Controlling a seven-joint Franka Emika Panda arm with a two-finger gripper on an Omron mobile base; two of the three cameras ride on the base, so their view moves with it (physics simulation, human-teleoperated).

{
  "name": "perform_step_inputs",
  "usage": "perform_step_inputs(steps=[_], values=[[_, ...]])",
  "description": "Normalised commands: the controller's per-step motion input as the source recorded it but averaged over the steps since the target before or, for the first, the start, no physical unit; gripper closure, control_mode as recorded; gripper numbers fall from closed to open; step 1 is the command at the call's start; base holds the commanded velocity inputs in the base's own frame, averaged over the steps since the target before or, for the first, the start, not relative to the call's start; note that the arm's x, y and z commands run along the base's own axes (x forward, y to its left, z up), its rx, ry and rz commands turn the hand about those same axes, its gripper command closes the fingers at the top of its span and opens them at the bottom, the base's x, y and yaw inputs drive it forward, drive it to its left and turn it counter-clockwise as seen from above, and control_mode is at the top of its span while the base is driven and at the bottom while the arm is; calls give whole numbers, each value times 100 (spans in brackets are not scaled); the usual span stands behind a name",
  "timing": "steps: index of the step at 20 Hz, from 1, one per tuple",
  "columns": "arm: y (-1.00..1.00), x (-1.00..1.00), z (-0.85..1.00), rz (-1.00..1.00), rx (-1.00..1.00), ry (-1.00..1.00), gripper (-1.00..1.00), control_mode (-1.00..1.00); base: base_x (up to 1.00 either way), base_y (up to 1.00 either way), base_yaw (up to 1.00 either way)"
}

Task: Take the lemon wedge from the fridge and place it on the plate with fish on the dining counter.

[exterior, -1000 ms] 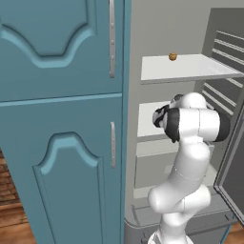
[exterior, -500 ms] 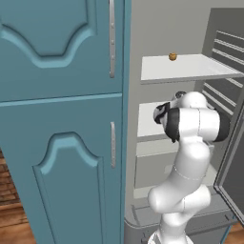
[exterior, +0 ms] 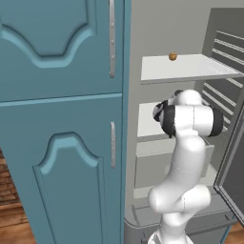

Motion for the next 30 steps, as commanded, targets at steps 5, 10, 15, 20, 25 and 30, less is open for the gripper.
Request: perform_step_inputs(steps=[5, 10, 15, 20, 25, 30], values=[[-22, 0, -78, 0, 0, 6, 100, -100, 0, 0, 0], [-8, 0, -29, 1, -1, -1, 100, -100, 0, 0, 0], [0, -8, -6, 0, 0, 0, 100, -100, 0, 0, 0], [15, -72, 30, 0, 0, 0, 100, -100, 0, 0, 0], [16, -99, 100, -4, 0, 0, 100, -100, 0, 0, 0], [26, -95, 100, -6, 0, 0, 100, -100, 0, 0, 0]])
